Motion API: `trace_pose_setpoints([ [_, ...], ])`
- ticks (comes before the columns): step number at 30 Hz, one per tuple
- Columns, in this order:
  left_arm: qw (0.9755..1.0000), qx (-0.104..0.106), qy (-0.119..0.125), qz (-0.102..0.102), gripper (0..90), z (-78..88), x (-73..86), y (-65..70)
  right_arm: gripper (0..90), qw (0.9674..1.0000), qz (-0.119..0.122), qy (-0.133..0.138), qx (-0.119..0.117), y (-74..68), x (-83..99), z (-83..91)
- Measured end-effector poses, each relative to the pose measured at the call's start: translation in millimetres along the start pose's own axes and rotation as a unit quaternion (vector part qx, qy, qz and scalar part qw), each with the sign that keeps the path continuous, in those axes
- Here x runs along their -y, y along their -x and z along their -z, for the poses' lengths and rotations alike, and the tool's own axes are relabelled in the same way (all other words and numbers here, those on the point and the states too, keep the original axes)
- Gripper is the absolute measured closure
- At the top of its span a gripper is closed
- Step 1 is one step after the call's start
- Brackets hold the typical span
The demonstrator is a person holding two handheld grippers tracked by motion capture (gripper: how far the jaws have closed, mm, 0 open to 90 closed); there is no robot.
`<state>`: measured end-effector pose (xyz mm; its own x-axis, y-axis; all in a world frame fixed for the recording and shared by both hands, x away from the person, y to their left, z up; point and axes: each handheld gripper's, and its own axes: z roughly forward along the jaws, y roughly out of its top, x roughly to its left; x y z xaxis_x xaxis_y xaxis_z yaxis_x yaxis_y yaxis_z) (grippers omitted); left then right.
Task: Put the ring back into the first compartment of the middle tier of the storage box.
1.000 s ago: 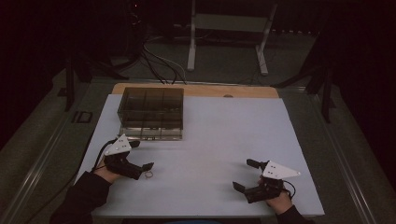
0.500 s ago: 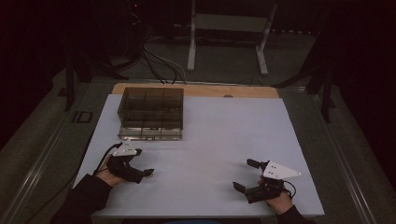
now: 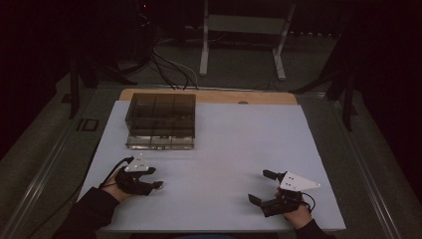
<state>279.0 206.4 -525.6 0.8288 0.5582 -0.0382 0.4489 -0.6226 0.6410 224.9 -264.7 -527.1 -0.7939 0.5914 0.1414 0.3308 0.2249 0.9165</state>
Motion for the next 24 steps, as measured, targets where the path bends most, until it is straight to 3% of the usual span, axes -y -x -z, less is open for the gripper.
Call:
trace_pose_setpoints([
  [7,0.9996,0.007,-0.024,-0.014,63.5,-7.9,-1.2,3.5,0.0,1.0,-0.002,0.0,0.001,0.2,0.1,0.2],
  [11,0.9994,0.008,-0.027,-0.02,72.3,-9.1,-1.0,3.3,0.0,1.0,0.0,-0.002,0.001,0.0,0.3,0.3],
  [18,0.999,0.027,-0.03,-0.021,87.2,-9.8,-1.0,4.6,0.0,1.0,-0.003,-0.001,0.006,0.4,0.1,0.5],
  [24,0.9989,0.028,-0.03,-0.022,88.7,-9.8,-0.8,4.6,0.0,1.0,0.0,-0.002,0.005,-0.2,0.2,0.4],
])
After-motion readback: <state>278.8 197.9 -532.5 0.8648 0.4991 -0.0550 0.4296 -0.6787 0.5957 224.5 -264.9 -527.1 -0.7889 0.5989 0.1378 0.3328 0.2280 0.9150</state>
